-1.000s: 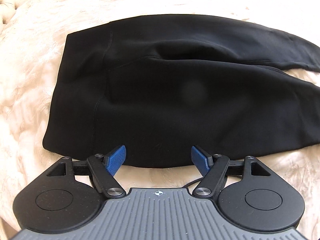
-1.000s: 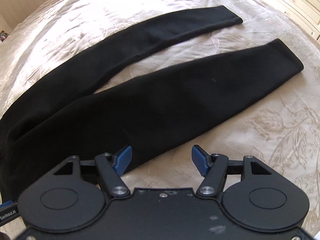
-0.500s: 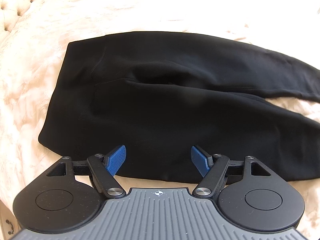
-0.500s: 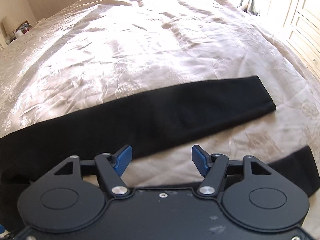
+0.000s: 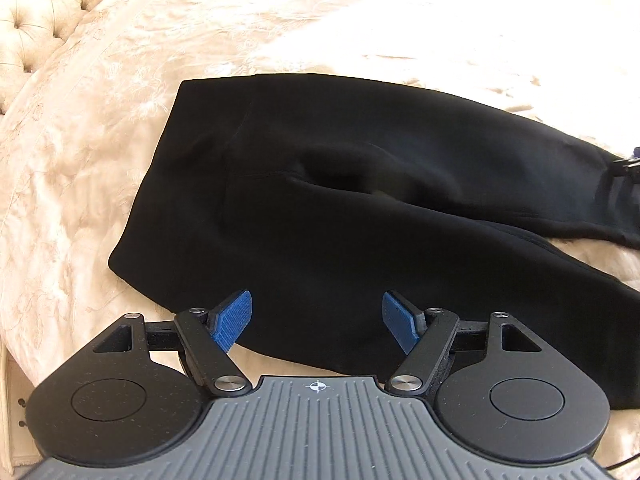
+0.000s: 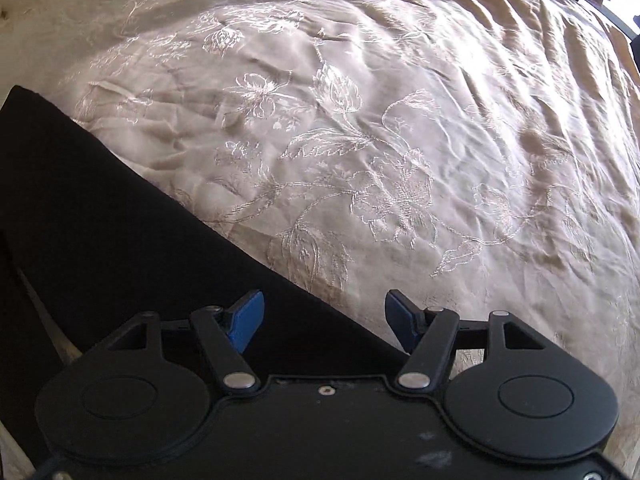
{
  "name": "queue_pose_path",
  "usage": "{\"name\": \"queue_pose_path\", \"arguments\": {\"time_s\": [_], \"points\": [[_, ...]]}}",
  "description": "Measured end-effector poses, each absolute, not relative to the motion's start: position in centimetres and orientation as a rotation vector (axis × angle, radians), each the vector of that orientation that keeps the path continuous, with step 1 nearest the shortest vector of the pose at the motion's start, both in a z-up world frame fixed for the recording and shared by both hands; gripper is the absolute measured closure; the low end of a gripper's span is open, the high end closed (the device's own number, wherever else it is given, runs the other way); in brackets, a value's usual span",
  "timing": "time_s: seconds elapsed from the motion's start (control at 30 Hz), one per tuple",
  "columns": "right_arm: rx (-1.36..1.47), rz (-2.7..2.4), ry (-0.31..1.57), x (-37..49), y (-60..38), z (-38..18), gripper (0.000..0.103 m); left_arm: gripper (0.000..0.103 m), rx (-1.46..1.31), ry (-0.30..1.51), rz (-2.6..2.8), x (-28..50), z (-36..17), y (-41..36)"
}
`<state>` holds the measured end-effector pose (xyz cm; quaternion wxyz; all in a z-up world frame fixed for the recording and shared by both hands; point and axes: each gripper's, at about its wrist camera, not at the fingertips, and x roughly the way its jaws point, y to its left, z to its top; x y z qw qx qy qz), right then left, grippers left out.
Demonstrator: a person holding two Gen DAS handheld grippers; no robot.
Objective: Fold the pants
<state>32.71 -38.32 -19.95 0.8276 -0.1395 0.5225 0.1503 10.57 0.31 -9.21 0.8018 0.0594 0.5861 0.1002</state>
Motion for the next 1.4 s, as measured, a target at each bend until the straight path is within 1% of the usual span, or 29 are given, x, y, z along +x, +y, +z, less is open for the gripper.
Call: {"name": "queue_pose_path", "arguments": {"time_s": [0.17, 0.23, 0.27, 0.3, 0.5, 0.63, 0.73, 0.87, 1.1, 1.13, 1.17, 1.2, 1.23, 1.27, 1.4], "points": [[-0.332, 0.466, 1.141, 31.5, -36.7, -21.5, 0.037, 0.032, 0.133, 1.264, 0.217, 11.3, -9.5, 0.1], [-0.302, 0.524, 1.17, 31.3, -36.7, -21.4, 0.081, 0.032, 0.131, 1.259, 0.21, 11.8, -9.4, 0.0], [-0.29, 0.534, 1.189, 31.0, -36.6, -21.2, 0.098, 0.032, 0.132, 1.256, 0.205, 12.1, -9.3, 0.0], [-0.285, 0.538, 1.176, 30.6, -36.6, -20.8, 0.099, 0.032, 0.133, 1.252, 0.199, 12.5, -9.2, 0.0], [-0.271, 0.581, 1.057, 24.4, -36.4, -16.7, 0.1, 0.032, 0.099, 1.231, 0.142, 15.8, -9.0, -0.2], [-0.261, 0.586, 1.011, 18.2, -35.7, -14.0, 0.1, 0.032, 0.033, 1.218, 0.081, 18.9, -8.9, -0.1], [-0.281, 0.551, 1.006, 14.8, -34.4, -13.8, 0.1, 0.032, -0.046, 1.231, 0.027, 21.7, -9.3, 0.4], [-0.277, 0.482, 1.045, 11.5, -32.3, -14.2, 0.1, 0.031, -0.096, 1.258, 0.03, 25.1, -10.1, 1.3], [-0.237, 0.387, 1.07, 9.6, -31.1, -14.9, 0.1, 0.032, -0.119, 1.421, 0.075, 27.9, -14.4, 2.8], [-0.229, 0.379, 1.07, 9.6, -31.1, -14.9, 0.1, 0.046, -0.123, 1.436, 0.078, 28.3, -14.9, 3.0], [-0.224, 0.373, 1.07, 9.7, -31.1, -14.9, 0.1, 0.074, -0.148, 1.446, 0.069, 28.4, -15.2, 3.2], [-0.221, 0.368, 1.068, 9.7, -31.1, -14.8, 0.1, 0.087, -0.195, 1.453, 0.057, 28.4, -15.3, 3.5], [-0.219, 0.362, 1.066, 9.8, -31.2, -14.8, 0.1, 0.092, -0.245, 1.45, 0.058, 28.3, -15.0, 3.9], [-0.219, 0.357, 1.064, 9.7, -31.2, -14.7, 0.1, 0.094, -0.273, 1.428, 0.063, 27.8, -14.4, 4.2], [-0.206, 0.341, 1.055, 9.1, -31.2, -14.0, 0.1, 0.095, -0.233, 1.298, 0.015, 23.6, -10.2, 4.0]]}}
